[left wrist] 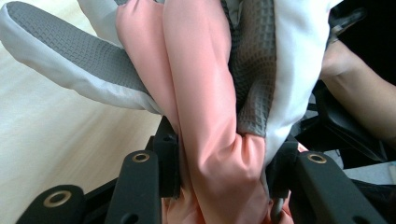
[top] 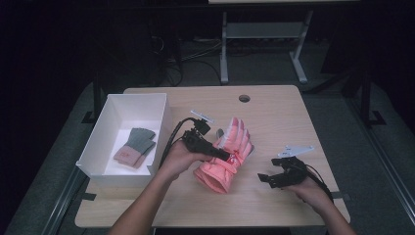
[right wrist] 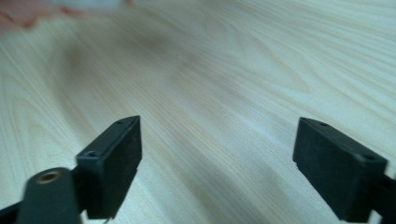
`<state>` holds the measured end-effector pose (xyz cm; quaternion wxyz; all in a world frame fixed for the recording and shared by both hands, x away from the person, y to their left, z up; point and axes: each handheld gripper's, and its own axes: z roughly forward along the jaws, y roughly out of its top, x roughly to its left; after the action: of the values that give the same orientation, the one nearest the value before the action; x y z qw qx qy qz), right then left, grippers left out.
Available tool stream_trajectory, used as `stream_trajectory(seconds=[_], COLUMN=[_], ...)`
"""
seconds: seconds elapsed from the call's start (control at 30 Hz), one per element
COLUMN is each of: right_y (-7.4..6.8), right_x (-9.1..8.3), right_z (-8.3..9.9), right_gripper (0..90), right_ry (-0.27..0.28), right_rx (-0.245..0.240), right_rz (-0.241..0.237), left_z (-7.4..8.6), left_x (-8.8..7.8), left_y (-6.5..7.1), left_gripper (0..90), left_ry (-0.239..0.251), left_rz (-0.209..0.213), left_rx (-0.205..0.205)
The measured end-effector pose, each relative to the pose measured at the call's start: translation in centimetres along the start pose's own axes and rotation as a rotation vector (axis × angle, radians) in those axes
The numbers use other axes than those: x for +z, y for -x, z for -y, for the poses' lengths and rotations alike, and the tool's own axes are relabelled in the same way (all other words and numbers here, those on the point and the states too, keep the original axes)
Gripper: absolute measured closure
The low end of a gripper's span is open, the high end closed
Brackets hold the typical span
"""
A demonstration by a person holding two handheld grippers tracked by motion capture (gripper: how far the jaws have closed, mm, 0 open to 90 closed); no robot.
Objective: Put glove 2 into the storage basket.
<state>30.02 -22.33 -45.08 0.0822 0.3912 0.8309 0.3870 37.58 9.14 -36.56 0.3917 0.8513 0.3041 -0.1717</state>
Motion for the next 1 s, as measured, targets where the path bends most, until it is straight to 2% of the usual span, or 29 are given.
stream_trajectory(seconds=[0.03,0.1,0.17,0.27,0.33,0.4,0.47,0.67,1.0], right_y=[0.0,0.2,0.2,0.2,0.2,0.2,0.2,0.4,0.7], right_x=[0.1,0.2,0.3,0.1,0.1,0.1,0.2,0.4,1.4], right_z=[0.1,0.2,0.2,0.2,0.2,0.2,0.1,0.2,0.9], right_gripper=[13.8,13.8,13.3,9.6,8.2,2.3,1.8,0.0,0.0], right_ry=[-0.002,0.008,0.011,0.016,0.02,0.018,0.013,-0.011,-0.045], right_rx=[0.009,-0.009,-0.005,-0.006,0.001,0.006,0.028,0.008,-0.021], right_rz=[-0.003,0.02,0.029,0.043,0.048,0.055,0.056,0.082,0.112], left_z=[-0.1,-0.5,-0.7,-1.1,-1.3,-1.4,-1.6,-1.5,-0.4], left_x=[-0.3,-1.2,-2.1,-3.2,-4.1,-5.0,-6.0,-8.8,-13.5], left_y=[0.1,0.4,0.5,0.9,1.0,1.2,1.2,0.9,0.0], left_gripper=[57.7,57.7,57.6,57.4,57.2,57.1,57.1,57.0,56.9], left_ry=[-0.001,0.008,0.006,0.012,0.01,0.018,0.02,0.046,0.117], left_rz=[-0.004,-0.014,-0.021,-0.039,-0.054,-0.068,-0.079,-0.109,-0.176], left_rx=[0.002,0.007,0.017,0.013,0.019,0.015,0.017,0.007,-0.013])
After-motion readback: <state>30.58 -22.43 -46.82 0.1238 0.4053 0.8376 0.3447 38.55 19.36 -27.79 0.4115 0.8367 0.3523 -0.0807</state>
